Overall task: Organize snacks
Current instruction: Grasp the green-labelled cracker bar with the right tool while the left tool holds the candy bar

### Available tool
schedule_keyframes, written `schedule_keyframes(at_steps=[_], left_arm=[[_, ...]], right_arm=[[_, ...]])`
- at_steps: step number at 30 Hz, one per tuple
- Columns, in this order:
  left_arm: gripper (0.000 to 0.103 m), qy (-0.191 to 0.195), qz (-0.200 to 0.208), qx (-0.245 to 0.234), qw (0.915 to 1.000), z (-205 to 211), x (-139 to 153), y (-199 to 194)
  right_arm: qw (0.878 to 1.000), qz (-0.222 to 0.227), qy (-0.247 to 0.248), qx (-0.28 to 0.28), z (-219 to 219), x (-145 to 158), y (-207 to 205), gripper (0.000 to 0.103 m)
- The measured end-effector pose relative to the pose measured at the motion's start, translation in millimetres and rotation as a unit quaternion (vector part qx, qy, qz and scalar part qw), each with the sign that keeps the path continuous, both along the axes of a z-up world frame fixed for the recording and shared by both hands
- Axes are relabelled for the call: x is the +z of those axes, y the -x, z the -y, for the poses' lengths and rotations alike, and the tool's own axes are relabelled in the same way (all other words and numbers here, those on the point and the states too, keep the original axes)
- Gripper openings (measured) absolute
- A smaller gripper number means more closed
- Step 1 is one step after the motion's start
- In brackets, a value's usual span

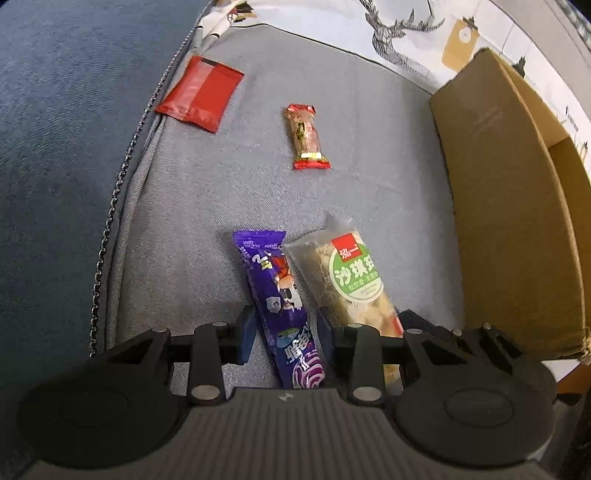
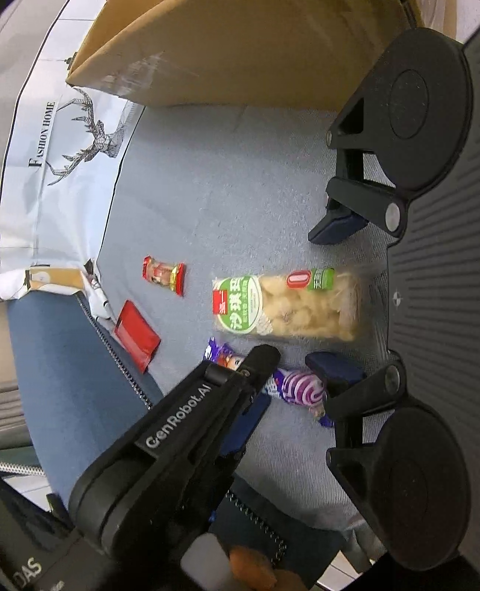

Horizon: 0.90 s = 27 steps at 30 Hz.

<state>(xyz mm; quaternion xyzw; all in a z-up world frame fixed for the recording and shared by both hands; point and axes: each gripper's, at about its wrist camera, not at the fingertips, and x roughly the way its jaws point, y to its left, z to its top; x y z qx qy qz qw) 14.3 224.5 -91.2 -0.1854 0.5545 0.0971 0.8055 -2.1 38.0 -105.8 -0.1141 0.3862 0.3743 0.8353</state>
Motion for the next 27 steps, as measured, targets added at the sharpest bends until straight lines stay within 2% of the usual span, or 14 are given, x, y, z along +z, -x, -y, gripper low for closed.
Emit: schedule_keyframes(at_steps=[3, 4, 8, 9, 14, 17, 27], left_arm=[[0.04, -0.011, -0.004, -0.011, 0.9999, 6, -2, -2], [0.039, -0.017, -0.005, -0.014, 0.9997, 7, -3, -2], [0.02, -0.04, 0.002, -0.012, 0.9991, 8, 0, -1], [0.018, -0.038, 0.003, -0.01, 0.9992, 7, 0, 0], [0.019, -0.036, -0.005, -0.008, 0.9993, 5, -1, 1], [0.024, -0.035, -0.006, -0.008, 0.9993, 6, -2, 1], [0.023, -0.048, -0.007, -0.023, 0.9985, 10, -4, -4]], right_arm=[[1.0, 0.009, 0.006, -0.006, 1, 0, -1, 0.043], [1.0, 0.011, 0.006, -0.005, 1, 0, -1, 0.04], [0.999, 0.023, 0.02, -0.019, 6, 2, 1, 0.039], [0.999, 0.022, 0.025, -0.023, 7, 3, 1, 0.039], [0.999, 0.006, 0.032, -0.022, 10, 2, 3, 0.041], [0.999, 0.009, 0.032, -0.031, 9, 2, 2, 0.044], [0.999, 0.012, 0.026, -0.03, 8, 3, -1, 0.046]])
